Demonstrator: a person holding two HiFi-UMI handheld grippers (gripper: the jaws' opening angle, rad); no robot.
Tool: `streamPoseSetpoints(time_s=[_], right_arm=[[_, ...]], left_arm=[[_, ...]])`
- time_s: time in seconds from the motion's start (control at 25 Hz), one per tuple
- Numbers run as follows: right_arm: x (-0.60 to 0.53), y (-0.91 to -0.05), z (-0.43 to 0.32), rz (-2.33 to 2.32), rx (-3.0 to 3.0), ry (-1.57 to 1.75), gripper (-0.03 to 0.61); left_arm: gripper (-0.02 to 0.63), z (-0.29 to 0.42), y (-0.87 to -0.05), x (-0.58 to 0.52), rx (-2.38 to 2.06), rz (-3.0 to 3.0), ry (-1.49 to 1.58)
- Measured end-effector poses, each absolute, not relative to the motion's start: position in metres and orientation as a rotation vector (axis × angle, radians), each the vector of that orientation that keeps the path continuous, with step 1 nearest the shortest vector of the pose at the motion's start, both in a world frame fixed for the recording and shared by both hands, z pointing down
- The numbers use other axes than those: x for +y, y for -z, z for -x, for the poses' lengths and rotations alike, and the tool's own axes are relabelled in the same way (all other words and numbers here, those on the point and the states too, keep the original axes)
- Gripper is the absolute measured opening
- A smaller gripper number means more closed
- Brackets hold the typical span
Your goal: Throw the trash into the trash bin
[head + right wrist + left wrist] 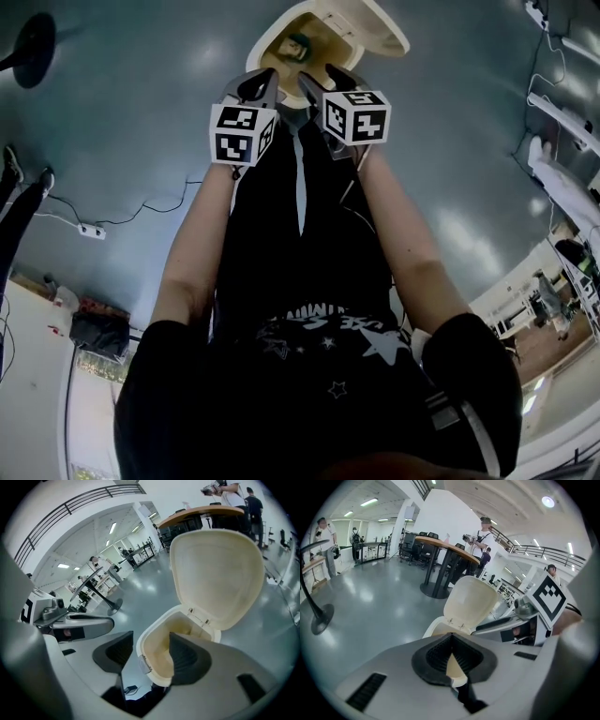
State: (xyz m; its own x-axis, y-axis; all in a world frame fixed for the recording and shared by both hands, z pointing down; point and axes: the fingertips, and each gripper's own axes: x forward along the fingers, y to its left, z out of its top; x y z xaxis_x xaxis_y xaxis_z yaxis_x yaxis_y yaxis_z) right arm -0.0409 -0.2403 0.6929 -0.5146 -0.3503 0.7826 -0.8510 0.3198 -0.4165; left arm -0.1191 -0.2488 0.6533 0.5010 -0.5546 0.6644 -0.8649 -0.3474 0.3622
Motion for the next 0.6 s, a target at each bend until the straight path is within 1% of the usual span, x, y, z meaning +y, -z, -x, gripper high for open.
streamPoseSetpoints(time_s=[0.12,0.2,0.32,0.48,0.6], right_arm=[[-0.242,-0.665,0.038,-1.110,-2.035,-1.121,0.193],[-0.240,-0.651,0.040,-1.131,-2.045,-1.109,0.166],[-0.238,-0.632,0.046,-1.165,-2.071,-1.105,0.150],[-0.234,-0.605,0.046,-1.221,-2.088,-1.100,0.134],[-0.228,-0.587,0.040,-1.274,-2.091,-1.088,0.099]], left_arm=[[0.011,0.121,-0.627,-0.251,-1.170,-2.073,-0.545],[0.011,0.130,-0.609,-0.252,-1.191,-2.077,-0.514],[0.011,0.144,-0.589,-0.255,-1.220,-2.081,-0.485],[0.011,0.145,-0.568,-0.253,-1.194,-2.130,-0.503],[0.011,0.145,-0.550,-0.252,-1.196,-2.143,-0.461]])
